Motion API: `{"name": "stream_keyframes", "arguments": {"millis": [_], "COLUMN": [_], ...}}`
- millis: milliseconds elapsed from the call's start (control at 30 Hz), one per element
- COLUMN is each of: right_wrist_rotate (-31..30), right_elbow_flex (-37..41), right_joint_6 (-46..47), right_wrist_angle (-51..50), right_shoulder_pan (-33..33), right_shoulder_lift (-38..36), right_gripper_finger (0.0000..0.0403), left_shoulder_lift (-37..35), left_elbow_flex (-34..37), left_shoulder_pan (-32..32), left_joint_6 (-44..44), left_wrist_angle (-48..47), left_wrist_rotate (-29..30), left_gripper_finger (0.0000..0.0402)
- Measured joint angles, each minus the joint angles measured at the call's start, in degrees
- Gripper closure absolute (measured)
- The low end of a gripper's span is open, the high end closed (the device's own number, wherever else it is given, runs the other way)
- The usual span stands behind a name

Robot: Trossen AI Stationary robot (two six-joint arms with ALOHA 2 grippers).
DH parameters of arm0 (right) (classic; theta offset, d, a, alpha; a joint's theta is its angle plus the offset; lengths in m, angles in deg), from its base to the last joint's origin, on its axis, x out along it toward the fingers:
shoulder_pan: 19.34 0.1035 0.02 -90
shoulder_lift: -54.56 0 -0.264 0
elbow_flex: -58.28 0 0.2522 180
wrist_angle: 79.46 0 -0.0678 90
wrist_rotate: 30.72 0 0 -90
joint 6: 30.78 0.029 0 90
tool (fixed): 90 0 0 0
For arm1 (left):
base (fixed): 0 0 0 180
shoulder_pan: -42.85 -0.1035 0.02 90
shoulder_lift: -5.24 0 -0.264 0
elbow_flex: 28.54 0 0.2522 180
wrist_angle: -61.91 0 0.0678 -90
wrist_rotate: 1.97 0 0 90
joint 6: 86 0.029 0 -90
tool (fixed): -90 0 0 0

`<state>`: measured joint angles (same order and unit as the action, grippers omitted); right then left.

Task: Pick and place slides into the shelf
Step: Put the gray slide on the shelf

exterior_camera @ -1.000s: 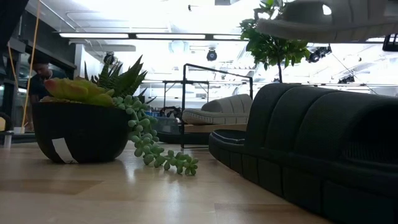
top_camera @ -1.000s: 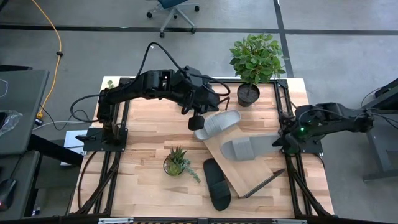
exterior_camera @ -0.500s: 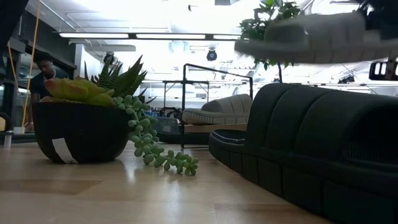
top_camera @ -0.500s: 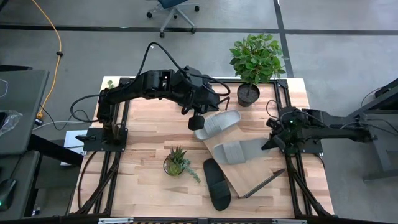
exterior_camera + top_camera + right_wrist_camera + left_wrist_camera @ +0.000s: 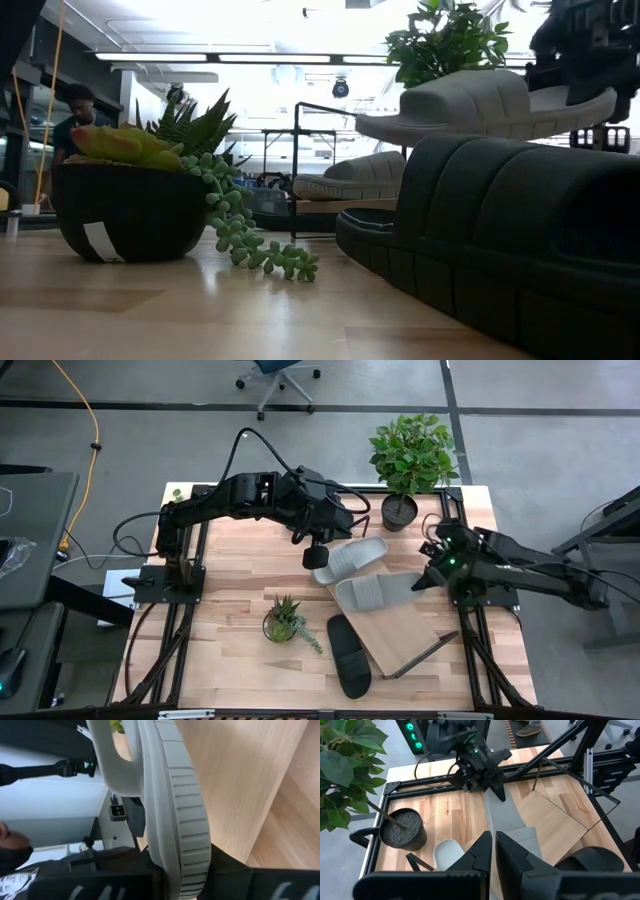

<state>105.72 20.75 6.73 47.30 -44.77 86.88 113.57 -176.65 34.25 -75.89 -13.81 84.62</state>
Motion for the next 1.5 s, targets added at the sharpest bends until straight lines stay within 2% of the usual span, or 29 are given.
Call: {"name": "stream_keyframes", "arguments": {"millis": [300, 833, 1300, 1500], "right_wrist_rotate": [1.91, 0.58, 2.16, 4.75], "right_elbow_flex": [0.00, 0.00, -2.84, -2.86], "right_joint_6": [-9.06, -11.16, -15.06, -15.77], "right_wrist_angle": [0.04, 5.08, 4.70, 4.72], "right_shoulder_pan": [-5.20, -7.73, -7.69, -7.30], "right_shoulder_lift": [10.00, 19.06, 21.27, 23.36], "right_gripper_finger": [0.0367, 0.0367, 0.0367, 0.0367], "left_shoulder_lift": [0.00, 0.00, 0.00, 0.00], "left_elbow_flex": [0.00, 0.00, 0.00, 0.00], "left_shoulder_pan": [0.00, 0.00, 0.02, 0.02], "left_joint_6": [0.07, 1.33, 1.46, 1.44], "left_wrist_angle": [-0.24, -1.44, -1.46, -1.46], "left_wrist_rotate": [-0.01, 0.88, 0.90, 0.90], "left_gripper_finger": [0.0387, 0.0387, 0.0387, 0.0387]}}
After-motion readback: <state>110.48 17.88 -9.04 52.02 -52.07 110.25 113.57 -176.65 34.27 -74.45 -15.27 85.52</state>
